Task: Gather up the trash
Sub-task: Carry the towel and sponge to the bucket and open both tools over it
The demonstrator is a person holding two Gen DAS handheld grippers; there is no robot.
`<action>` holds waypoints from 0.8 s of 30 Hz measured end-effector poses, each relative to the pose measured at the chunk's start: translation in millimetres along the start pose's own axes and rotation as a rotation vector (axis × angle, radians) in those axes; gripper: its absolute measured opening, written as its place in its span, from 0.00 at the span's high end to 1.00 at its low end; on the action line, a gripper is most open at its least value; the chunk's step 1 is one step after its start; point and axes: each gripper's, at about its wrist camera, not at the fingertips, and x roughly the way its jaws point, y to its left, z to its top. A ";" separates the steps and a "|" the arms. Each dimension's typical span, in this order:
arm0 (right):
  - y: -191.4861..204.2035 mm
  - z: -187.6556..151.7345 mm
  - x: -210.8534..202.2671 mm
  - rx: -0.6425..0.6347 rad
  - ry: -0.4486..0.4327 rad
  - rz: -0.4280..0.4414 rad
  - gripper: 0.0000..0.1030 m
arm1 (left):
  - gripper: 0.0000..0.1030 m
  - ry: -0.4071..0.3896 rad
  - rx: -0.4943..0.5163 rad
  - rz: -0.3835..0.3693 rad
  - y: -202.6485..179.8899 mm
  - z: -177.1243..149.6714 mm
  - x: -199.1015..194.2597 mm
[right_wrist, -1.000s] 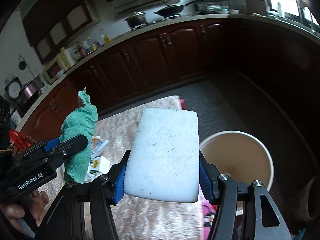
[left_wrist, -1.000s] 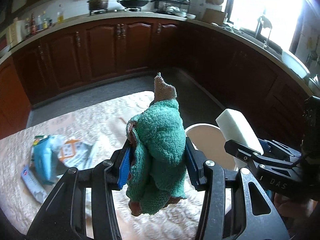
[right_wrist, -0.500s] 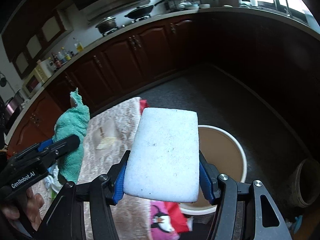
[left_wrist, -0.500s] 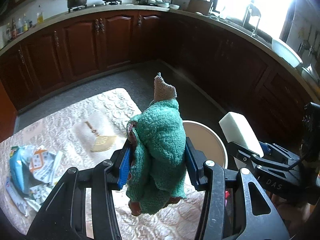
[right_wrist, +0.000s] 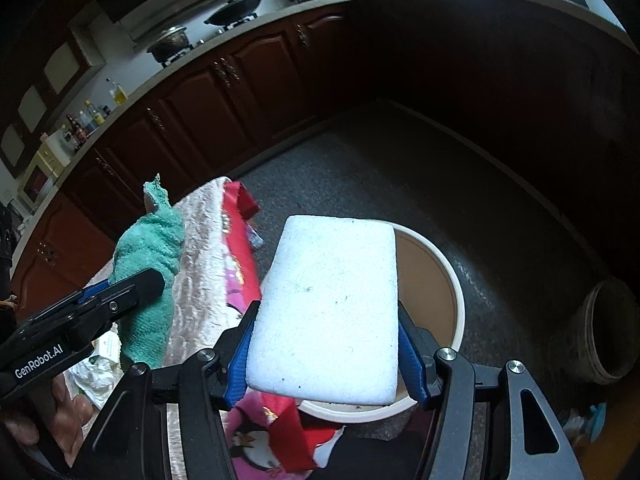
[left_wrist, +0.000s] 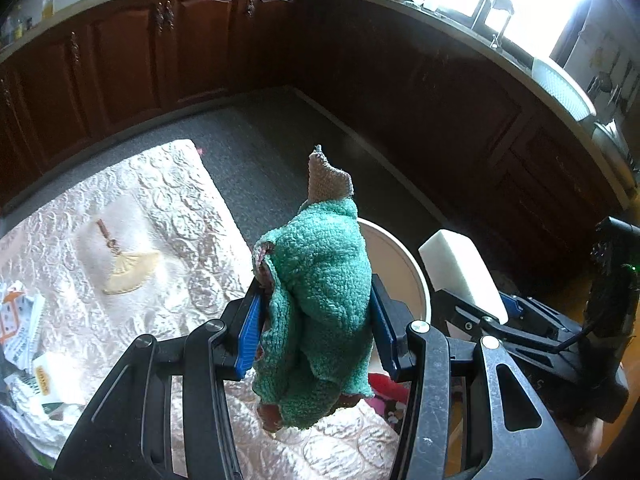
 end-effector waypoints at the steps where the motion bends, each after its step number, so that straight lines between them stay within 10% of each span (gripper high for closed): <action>1: -0.8 -0.7 2.5 0.004 0.006 -0.002 0.43 | 0.55 0.002 0.000 -0.001 -1.5 -0.4 1.7; 24: -16.3 -5.7 60.0 0.055 0.127 -0.103 0.33 | 0.42 0.063 -0.074 -0.068 11.3 -1.0 33.5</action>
